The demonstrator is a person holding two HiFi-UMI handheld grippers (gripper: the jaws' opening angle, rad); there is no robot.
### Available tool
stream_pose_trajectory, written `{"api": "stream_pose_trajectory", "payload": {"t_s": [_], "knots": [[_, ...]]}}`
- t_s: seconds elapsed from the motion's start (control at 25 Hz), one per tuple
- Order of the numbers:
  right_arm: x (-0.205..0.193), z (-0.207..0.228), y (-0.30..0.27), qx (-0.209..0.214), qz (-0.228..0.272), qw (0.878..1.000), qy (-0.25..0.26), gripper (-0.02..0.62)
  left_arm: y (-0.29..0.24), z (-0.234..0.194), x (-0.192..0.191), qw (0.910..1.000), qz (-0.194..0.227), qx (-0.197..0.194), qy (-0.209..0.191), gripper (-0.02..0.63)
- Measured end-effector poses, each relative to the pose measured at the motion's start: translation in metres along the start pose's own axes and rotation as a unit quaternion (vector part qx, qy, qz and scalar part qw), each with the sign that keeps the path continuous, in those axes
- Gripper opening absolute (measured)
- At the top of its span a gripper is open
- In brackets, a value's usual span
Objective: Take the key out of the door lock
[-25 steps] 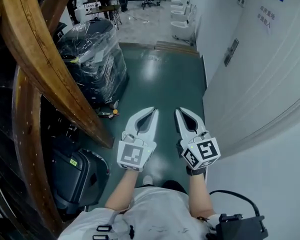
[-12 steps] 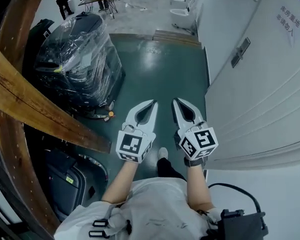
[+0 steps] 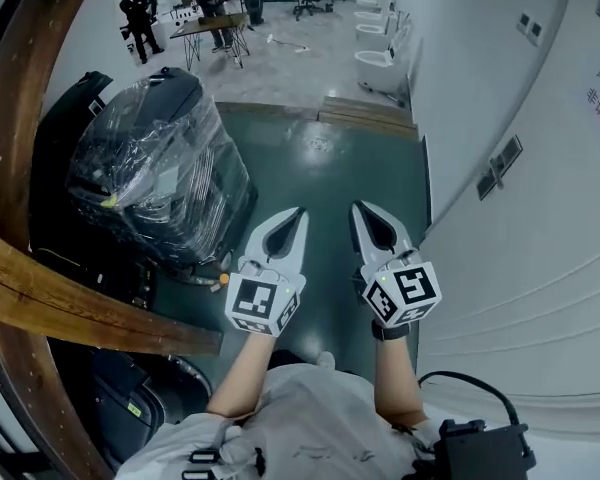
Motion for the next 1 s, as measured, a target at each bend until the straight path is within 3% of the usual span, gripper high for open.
{"api": "stream_pose_trajectory", "payload": {"t_s": [0.36,0.56,1.0], "knots": [[-0.072,0.056,-0.114,-0.018,-0.047,0.999,0.015,0.006,-0.081,-0.106,-0.047,0.9997,-0.013,0.018,-0.004,0.002],[-0.087,0.071,-0.173,-0.02,-0.027,0.999,-0.037,0.006,-0.121,-0.159,-0.047,0.9998,0.009,-0.012,0.013,0.002],[-0.126,0.104,-0.284,-0.07,-0.051,0.996,0.003,0.006,-0.216,-0.257,-0.106,0.9957,-0.029,-0.069,0.056,0.002]]}}
Point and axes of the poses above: the fingertips, and each gripper's own axes: y backward along the fingers, z to its right, x out of its top, the point moved 8 cm from there along y, backward along the fingers, and after that the axes turned 14 degrees about z, right-handed, at the moved point
